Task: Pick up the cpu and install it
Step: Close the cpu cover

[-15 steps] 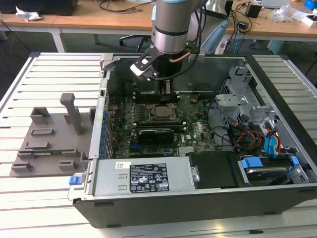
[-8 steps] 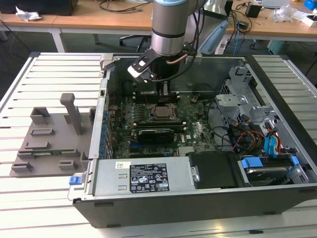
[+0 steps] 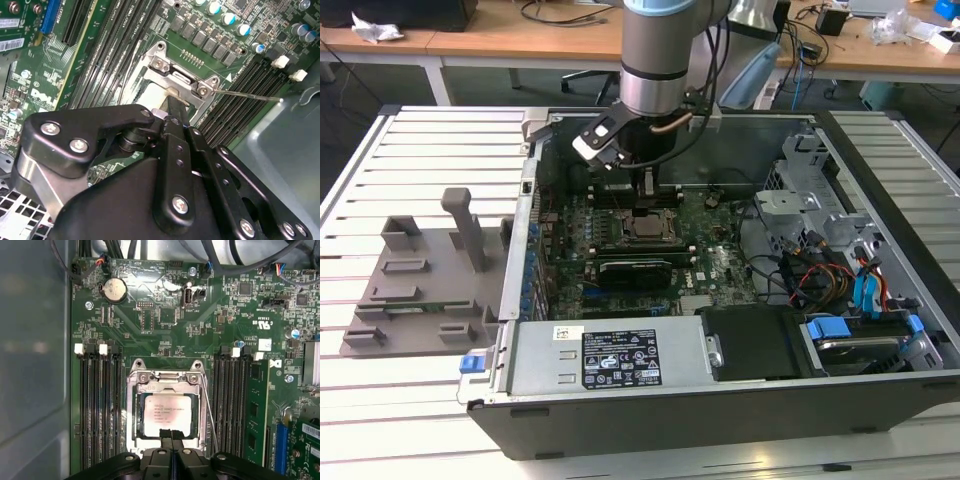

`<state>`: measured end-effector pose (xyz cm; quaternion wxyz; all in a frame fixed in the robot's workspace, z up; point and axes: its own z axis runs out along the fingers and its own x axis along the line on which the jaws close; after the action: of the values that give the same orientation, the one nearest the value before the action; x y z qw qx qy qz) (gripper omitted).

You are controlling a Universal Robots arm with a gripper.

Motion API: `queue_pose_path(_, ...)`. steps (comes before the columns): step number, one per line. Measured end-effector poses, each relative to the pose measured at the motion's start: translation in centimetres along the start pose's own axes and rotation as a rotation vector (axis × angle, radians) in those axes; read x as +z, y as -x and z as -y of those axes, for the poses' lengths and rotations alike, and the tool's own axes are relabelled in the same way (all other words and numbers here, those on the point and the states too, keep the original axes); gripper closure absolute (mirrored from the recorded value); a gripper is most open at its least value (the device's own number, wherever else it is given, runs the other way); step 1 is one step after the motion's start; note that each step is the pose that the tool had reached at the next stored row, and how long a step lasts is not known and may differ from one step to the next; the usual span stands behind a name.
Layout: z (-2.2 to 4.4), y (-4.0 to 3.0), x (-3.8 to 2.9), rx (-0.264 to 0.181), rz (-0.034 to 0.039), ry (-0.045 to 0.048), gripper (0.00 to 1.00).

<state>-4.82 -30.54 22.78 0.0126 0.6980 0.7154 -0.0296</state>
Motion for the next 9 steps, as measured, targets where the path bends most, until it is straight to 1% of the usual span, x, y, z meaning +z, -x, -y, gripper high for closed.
queue_pose_path(4,0.36,-0.02,0.3,0.0,0.0,0.0,0.89)
queue_pose_path(9,0.83,-0.06,0.88,0.0,0.0001,-0.0001,0.89)
